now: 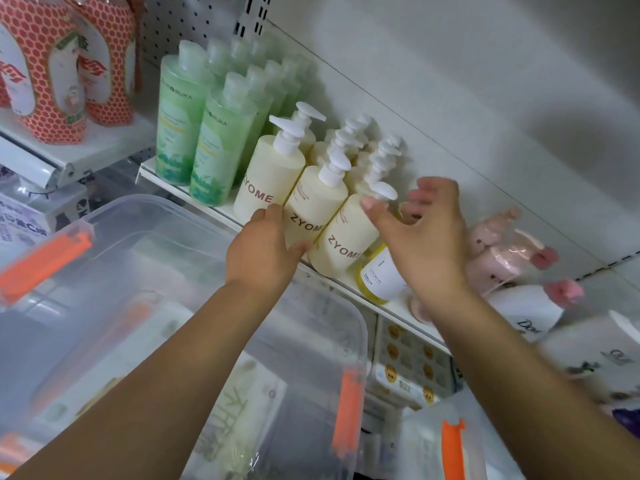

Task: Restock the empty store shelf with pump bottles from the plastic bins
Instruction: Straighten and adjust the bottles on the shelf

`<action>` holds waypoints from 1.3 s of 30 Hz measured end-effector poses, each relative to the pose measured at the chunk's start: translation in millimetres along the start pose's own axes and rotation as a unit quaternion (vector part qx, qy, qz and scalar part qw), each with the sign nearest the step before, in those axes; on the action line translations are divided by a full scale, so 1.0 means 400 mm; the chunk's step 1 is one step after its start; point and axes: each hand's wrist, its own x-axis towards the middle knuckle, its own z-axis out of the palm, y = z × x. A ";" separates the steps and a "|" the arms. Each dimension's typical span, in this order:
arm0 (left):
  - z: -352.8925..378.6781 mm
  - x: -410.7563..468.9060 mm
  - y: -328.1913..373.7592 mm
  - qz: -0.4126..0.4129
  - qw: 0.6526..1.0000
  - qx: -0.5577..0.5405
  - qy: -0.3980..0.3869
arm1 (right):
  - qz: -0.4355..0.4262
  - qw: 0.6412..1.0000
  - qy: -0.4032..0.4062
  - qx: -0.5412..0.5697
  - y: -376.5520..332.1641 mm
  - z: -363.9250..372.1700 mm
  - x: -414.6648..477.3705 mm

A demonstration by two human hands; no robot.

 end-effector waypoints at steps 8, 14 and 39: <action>0.017 0.002 -0.014 0.014 0.997 0.073 0.006 | 0.066 0.994 -0.060 0.056 0.104 0.148 -0.040; 0.025 0.003 -0.013 0.017 0.995 0.097 0.017 | 0.073 0.995 -0.045 0.060 0.117 0.167 -0.033; 0.020 0.012 -0.002 0.028 0.978 0.037 0.203 | -0.107 0.965 -0.212 -0.110 -0.093 0.064 0.323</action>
